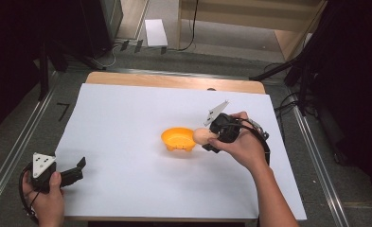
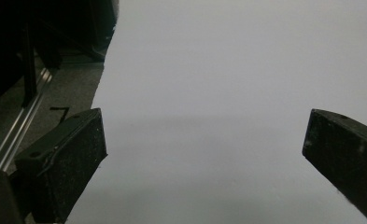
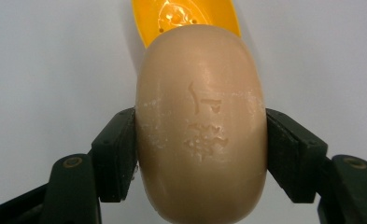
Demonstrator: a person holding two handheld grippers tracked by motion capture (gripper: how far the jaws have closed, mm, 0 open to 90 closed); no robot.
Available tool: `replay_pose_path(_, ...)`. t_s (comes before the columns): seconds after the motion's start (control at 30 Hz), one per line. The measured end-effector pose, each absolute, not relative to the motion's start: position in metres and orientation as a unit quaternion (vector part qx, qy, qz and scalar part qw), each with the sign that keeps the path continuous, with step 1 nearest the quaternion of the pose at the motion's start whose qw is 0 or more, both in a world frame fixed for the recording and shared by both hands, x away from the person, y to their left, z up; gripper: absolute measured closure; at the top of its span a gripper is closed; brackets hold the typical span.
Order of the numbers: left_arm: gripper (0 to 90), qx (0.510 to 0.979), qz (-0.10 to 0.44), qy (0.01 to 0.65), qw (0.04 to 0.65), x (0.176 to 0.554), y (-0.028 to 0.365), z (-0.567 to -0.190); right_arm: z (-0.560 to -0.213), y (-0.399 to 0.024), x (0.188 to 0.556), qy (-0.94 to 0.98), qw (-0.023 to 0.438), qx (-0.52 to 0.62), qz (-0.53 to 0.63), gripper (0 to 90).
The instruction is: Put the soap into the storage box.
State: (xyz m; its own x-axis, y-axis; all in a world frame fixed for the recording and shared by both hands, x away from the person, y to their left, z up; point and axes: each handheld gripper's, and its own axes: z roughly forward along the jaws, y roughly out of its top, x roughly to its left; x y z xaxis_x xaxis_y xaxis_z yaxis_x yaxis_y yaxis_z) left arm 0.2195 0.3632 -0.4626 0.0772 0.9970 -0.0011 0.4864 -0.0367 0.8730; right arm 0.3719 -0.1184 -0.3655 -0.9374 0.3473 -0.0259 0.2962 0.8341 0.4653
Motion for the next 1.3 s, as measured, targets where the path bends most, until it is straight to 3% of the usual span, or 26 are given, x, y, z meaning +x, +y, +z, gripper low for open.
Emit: replay_pose_path(1.3,0.1,0.632,0.341,0.587,0.374,0.22,0.364,-0.463,-0.381,-0.037,0.398,0.974,0.035,0.08,0.21,33.2)
